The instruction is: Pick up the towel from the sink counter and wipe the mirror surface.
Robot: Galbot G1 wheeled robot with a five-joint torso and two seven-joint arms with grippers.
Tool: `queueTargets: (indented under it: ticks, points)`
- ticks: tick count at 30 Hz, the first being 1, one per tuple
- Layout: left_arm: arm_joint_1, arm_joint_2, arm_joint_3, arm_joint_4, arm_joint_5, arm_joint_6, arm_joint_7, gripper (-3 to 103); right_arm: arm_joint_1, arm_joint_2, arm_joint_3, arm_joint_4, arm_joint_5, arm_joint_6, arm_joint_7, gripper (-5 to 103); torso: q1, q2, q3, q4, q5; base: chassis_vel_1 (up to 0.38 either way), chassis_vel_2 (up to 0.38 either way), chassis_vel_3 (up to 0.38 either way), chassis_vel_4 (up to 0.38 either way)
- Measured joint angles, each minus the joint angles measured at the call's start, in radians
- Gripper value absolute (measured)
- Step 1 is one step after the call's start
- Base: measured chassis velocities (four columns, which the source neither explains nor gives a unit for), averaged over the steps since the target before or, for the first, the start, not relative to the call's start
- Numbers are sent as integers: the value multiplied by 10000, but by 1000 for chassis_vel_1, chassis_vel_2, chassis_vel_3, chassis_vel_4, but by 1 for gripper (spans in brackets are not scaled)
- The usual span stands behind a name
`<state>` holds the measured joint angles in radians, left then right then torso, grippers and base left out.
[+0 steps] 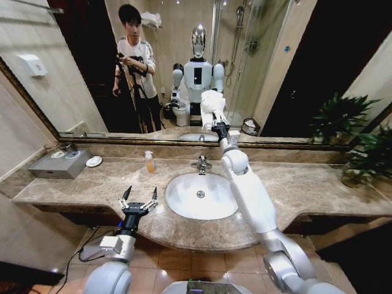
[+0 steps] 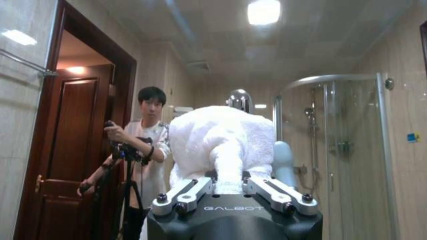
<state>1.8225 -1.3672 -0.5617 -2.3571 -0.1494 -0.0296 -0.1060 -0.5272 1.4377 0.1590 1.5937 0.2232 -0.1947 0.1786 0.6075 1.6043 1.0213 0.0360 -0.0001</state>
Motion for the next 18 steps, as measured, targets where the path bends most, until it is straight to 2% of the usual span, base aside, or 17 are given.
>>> queueTargets:
  ticks: [18]
  points:
    - [0, 1, 0, 0, 0, 0, 0, 100, 134, 197, -354, -160, -40, 253, -122, 13, 0, 0, 0, 0, 0, 70, 64, -71, -61]
